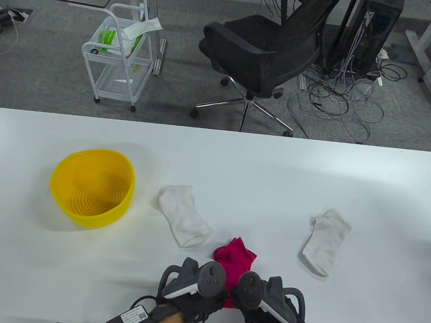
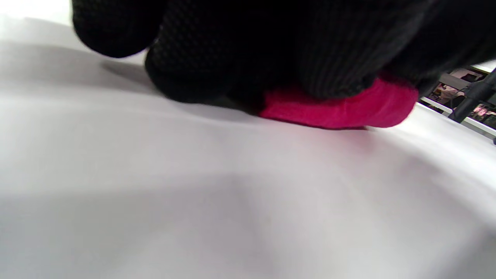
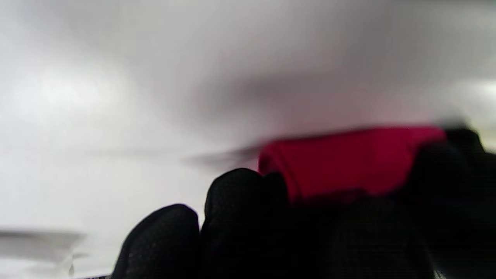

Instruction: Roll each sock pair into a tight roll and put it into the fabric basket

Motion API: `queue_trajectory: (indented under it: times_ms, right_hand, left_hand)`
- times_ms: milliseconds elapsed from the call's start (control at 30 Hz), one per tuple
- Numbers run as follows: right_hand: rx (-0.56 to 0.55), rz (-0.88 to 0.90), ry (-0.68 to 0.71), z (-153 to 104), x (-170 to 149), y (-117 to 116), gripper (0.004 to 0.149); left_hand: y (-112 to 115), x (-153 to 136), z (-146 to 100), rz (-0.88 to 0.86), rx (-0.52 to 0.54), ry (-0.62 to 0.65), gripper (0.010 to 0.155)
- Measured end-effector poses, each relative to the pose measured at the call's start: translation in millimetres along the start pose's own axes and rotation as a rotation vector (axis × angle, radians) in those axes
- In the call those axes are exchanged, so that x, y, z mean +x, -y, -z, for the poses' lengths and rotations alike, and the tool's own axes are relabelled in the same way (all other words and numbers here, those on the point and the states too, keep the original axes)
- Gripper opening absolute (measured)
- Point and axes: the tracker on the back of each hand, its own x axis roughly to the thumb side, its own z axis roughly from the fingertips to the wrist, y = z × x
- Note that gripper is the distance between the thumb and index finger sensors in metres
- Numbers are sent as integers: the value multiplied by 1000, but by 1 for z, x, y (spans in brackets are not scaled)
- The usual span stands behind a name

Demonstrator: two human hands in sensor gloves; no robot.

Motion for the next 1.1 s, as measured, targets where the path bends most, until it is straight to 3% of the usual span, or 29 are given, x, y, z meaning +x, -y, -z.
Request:
queue_trajectory:
  times_ms: [133,267,467,733,1100]
  right_hand:
    - [-4,48,62,-7,0,9,39]
    - [75,-56,66,-6,6,-3,40]
    - [121,-43,23,0,2,-11,43]
    - [82,-132,-17,2,6,-18,53]
    - [38,-84,-55,6,4,-17,41]
  left_hand:
    - [0,0,1,-11,-3,-9,39]
    - [0,-1,1,-18,-5,-16,39]
    - [1,1,-1,2,13,-24,40]
    - [-19,-8,-14,-62,74,-42,45]
    - [-4,-1,-5,42,41,-16,54]
